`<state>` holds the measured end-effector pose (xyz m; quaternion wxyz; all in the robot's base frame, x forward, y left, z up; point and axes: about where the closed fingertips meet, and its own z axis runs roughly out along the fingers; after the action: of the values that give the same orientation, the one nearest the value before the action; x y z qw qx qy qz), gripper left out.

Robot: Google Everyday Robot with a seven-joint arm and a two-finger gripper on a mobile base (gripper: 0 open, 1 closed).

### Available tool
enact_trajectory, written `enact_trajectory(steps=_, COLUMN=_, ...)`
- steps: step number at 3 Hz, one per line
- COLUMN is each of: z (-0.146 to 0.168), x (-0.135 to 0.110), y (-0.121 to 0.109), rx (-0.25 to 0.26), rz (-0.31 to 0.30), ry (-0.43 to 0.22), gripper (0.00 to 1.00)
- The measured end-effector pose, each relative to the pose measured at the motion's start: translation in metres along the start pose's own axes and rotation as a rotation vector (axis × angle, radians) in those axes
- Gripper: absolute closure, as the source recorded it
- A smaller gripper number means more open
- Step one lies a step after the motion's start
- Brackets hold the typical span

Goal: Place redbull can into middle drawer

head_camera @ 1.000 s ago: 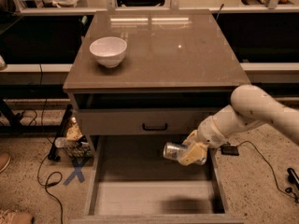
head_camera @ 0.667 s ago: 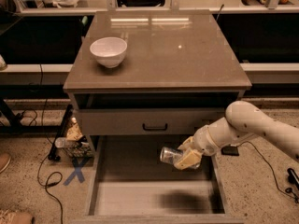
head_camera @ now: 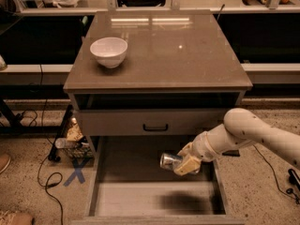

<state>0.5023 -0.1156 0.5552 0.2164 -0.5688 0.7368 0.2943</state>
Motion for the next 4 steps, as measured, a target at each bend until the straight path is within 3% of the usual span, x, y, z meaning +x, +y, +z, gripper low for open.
enact_trajectory(steps=3, z=0.066, x=0.046, y=0.003, rx=0.037, rz=-0.055, ry=-0.032, gripper=1.0)
enact_trajectory(steps=4, z=0.082, x=0.058, y=0.002, rx=0.064, rz=-0.058, ry=-0.056, gripper=0.82)
